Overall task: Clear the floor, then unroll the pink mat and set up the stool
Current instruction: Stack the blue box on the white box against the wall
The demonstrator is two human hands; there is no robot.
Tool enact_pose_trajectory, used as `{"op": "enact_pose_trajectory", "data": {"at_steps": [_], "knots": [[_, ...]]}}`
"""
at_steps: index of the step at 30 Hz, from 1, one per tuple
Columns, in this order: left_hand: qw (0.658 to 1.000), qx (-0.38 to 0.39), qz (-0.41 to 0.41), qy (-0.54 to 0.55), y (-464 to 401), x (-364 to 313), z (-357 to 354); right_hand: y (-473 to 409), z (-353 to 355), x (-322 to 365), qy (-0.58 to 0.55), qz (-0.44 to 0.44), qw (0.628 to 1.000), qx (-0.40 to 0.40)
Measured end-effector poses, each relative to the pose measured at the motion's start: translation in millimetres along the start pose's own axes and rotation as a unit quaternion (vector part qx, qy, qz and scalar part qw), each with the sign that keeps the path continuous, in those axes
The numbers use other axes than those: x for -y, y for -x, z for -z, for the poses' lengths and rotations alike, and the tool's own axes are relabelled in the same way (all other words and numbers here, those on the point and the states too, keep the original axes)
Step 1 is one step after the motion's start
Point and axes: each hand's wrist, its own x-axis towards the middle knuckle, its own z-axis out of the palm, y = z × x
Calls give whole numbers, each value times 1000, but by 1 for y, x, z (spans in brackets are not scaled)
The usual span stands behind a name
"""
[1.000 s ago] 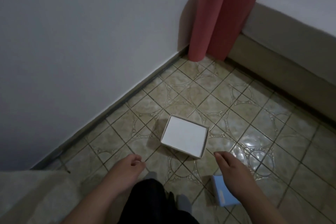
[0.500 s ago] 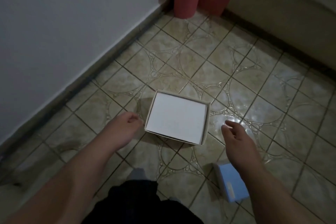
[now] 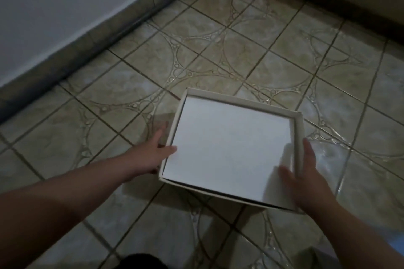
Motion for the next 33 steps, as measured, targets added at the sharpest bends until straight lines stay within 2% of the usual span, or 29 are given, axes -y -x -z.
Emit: {"op": "enact_pose_trajectory", "data": {"at_steps": [3, 8, 11, 17, 21, 24, 28, 31, 33], "knots": [[994, -25, -87, -70, -10, 9, -12, -15, -2, -12, -33, 7, 998, -48], [983, -39, -130, -122, -6, 5, -13, -21, 3, -16, -16, 9, 999, -43], [984, -38, -136, -110, -1, 7, -10, -20, 3, -9, -7, 30, 999, -41], [989, -86, -105, -57, 35, 37, 17, -30, -6, 43, 15, 120, 993, 9], [979, -173, -101, -41, 77, 60, 50, -24, -30, 100, 37, 194, 979, 41], [976, -209, -57, 0, 113, 87, 75, -12, -56, 147, 48, 251, 965, 59], [956, -289, -39, 33, 160, 123, 107, 11, -97, 207, 54, 321, 941, 96], [928, -370, -15, 31, 193, 162, 129, 32, -138, 253, 55, 381, 914, 133], [918, -395, 15, 29, 209, 189, 143, 48, -165, 282, 58, 414, 894, 159]]}}
